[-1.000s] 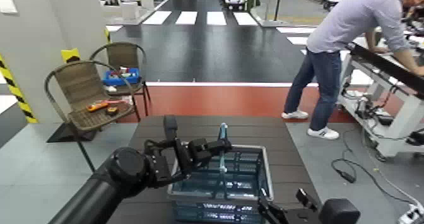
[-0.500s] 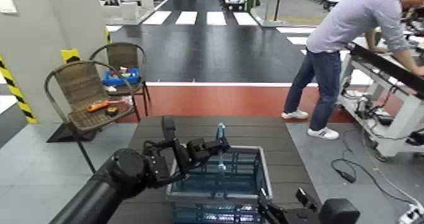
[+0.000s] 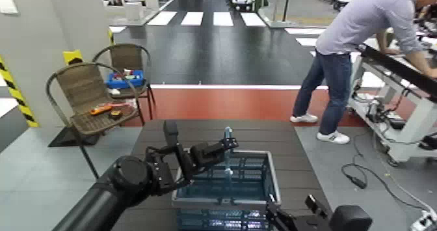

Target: Place the crate on the table.

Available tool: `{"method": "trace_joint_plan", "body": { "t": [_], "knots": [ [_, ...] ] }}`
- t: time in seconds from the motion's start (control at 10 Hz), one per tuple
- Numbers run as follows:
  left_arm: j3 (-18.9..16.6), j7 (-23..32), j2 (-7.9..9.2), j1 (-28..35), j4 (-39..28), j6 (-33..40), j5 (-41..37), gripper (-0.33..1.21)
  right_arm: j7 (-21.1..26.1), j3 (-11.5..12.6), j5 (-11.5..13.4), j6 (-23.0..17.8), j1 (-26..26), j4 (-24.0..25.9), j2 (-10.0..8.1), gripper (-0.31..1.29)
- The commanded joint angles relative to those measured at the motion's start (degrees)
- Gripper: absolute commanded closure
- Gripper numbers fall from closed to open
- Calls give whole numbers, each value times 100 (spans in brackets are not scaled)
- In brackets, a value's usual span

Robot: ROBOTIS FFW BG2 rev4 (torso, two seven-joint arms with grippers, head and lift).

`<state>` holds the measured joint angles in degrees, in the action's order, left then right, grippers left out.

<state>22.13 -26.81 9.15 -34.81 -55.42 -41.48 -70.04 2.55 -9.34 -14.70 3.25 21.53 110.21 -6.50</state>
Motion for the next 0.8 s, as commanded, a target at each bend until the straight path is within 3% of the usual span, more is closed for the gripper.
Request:
{"method": "trace_joint_plan", "body": {
  "t": [0.1,0.4,0.6,0.8],
  "knots": [
    [-95,0,8,44,-21,44,43,13,0,2,-6,9,0,0,0,15],
    [-201,0,35,141,-179,61,96,13,0,-6,-15,9,0,0,0,15],
    [-737,185,149,589,-1173,211,615,13,9,20,-15,18,27,9,17,15],
    [-1510,563,193,1239,-2412,422,1230,13,0,29,-6,35,27,18,26,15]
  ]
}}
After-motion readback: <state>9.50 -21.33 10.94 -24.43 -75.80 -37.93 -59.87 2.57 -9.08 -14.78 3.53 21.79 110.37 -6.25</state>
